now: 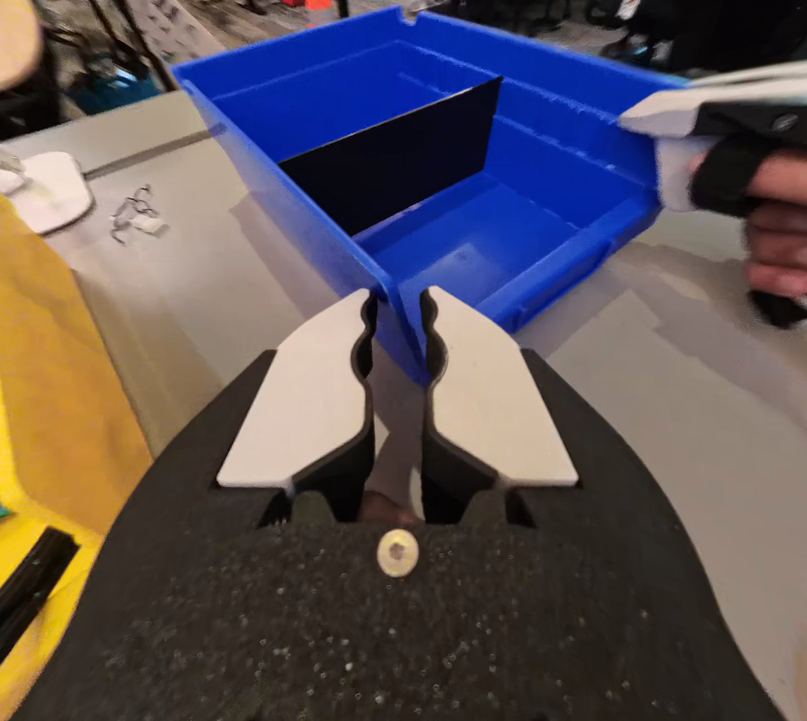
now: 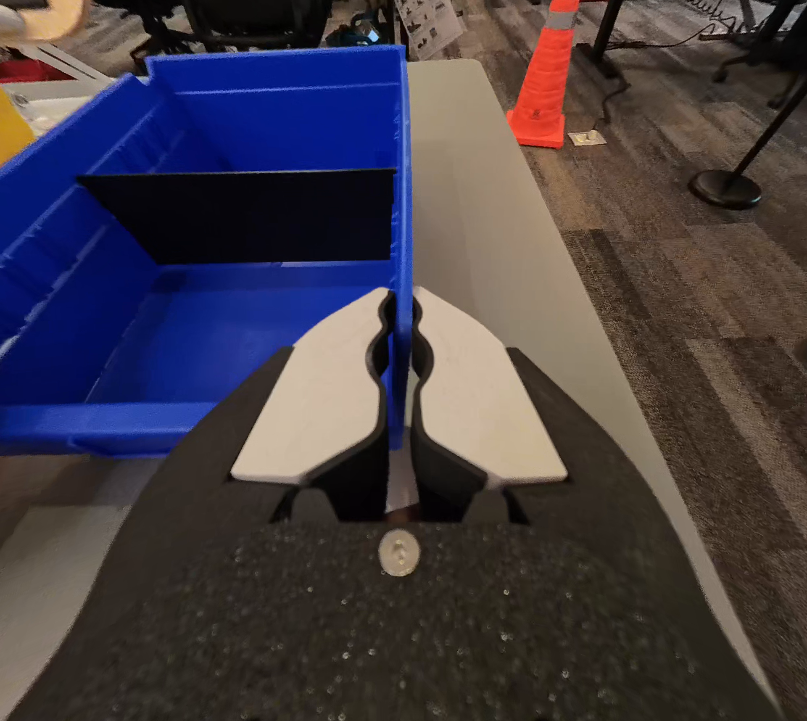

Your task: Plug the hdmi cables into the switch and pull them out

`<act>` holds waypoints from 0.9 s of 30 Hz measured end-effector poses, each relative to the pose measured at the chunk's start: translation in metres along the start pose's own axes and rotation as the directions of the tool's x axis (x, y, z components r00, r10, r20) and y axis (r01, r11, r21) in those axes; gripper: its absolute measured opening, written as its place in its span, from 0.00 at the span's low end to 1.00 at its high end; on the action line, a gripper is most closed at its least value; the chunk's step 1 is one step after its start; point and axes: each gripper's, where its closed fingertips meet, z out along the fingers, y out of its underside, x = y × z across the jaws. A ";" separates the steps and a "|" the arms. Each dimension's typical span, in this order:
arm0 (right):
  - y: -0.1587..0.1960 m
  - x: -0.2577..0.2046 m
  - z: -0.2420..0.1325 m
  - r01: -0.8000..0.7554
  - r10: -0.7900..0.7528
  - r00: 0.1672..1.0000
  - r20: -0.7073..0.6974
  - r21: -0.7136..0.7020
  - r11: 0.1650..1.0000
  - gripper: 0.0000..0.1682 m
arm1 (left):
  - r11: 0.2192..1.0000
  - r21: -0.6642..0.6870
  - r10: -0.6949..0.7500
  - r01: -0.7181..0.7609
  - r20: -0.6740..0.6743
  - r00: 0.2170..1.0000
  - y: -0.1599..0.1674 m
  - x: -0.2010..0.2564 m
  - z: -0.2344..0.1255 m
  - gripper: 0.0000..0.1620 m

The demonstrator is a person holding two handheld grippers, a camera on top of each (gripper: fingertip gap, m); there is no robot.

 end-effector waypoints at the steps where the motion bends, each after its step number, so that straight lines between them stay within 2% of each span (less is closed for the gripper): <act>1: 0.000 0.005 -0.001 0.018 -0.018 0.999 -0.033 -0.004 1.000 0.05 | 0.999 0.014 -0.046 0.047 -0.061 0.997 -0.007 0.004 -0.008 0.11; 3: -0.001 0.017 -0.001 0.021 -0.021 0.994 -0.111 0.000 1.000 0.10 | 0.987 0.070 -0.133 0.147 -0.170 0.976 -0.030 0.003 -0.031 0.12; 5: -0.001 0.016 0.001 -0.031 0.032 0.994 -0.102 0.011 0.999 0.07 | 0.977 0.115 -0.151 0.177 -0.201 0.968 -0.050 -0.015 -0.058 0.13; 7: -0.001 0.010 0.001 -0.029 0.028 0.997 -0.076 -0.008 1.000 0.14 | 0.979 0.153 -0.110 0.132 -0.148 0.983 -0.062 -0.047 -0.086 0.18; 9: -0.008 0.015 -0.006 -0.010 0.010 0.992 -0.129 0.001 1.000 0.19 | 0.978 0.192 -0.074 0.083 -0.057 0.996 -0.066 -0.088 -0.118 0.22; 12: -0.044 0.021 -0.031 0.015 0.010 0.978 -0.207 0.119 0.993 0.20 | 0.953 0.293 -0.096 0.071 0.073 0.993 -0.060 -0.156 -0.169 0.29; 14: -0.072 0.013 -0.048 0.110 -0.055 0.957 -0.286 0.179 0.978 0.20 | 0.920 0.380 -0.165 0.101 0.140 0.976 -0.041 -0.199 -0.201 0.31; 16: -0.094 -0.029 -0.054 0.212 -0.156 0.958 -0.242 0.224 0.951 0.18 | 0.900 0.420 -0.221 0.118 0.208 0.953 -0.007 -0.234 -0.222 0.30; 17: -0.098 -0.062 -0.051 0.242 -0.207 0.964 -0.166 0.225 0.944 0.18 | 0.893 0.434 -0.244 0.119 0.244 0.938 0.006 -0.247 -0.230 0.25; 20: -0.086 -0.181 -0.039 0.208 -0.245 0.955 0.170 0.207 0.956 0.23 | 0.901 0.405 -0.276 0.159 0.248 0.929 0.003 -0.259 -0.238 0.26; 22: -0.059 -0.267 -0.042 0.146 -0.194 0.868 0.457 0.139 0.979 0.32 | 0.924 0.348 -0.260 0.158 0.270 0.927 0.017 -0.258 -0.231 0.26; 23: -0.045 -0.295 -0.042 0.146 -0.179 0.836 0.519 0.104 0.984 0.33 | 0.939 0.294 -0.257 0.180 0.247 0.934 0.028 -0.252 -0.221 0.26; 25: -0.020 -0.317 -0.028 0.195 -0.202 0.853 0.480 0.065 0.979 0.32 | 0.959 0.143 -0.270 0.245 0.193 0.943 0.055 -0.237 -0.200 0.27; 27: 0.004 -0.323 -0.010 0.199 -0.182 0.892 0.415 0.003 0.980 0.29 | 0.968 0.042 -0.248 0.245 0.237 0.939 0.074 -0.234 -0.188 0.26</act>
